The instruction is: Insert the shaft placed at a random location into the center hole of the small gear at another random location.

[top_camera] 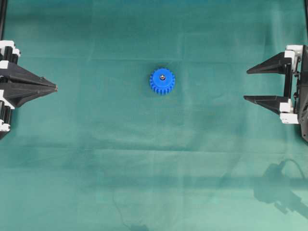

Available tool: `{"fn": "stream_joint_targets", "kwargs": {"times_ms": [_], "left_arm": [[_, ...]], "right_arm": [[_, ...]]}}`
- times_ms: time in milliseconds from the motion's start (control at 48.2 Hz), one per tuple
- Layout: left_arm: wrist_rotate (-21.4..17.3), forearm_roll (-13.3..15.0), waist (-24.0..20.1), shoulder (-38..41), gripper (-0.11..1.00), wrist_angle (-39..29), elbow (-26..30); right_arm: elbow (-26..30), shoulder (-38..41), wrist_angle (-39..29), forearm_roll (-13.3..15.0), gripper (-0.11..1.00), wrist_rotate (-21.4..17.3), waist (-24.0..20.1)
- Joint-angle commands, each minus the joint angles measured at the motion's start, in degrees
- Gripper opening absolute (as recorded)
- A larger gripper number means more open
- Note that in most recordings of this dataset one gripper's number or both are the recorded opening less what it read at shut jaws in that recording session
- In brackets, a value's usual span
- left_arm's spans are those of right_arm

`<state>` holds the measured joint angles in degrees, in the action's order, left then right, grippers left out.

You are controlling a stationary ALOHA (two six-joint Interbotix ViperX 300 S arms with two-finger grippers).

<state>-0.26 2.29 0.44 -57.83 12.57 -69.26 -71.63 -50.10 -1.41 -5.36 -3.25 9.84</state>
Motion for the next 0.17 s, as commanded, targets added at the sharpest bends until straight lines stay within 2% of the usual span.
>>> {"fn": "stream_joint_targets", "kwargs": {"times_ms": [0, 145], "left_arm": [[0.0, 0.0, -0.2, 0.3, 0.0, 0.4, 0.5], [0.0, 0.0, -0.2, 0.3, 0.0, 0.1, 0.4]], "right_arm": [[0.5, 0.4, 0.3, -0.2, 0.78, -0.2, -0.1], [0.6, 0.2, 0.4, -0.2, 0.78, -0.2, -0.1]]}}
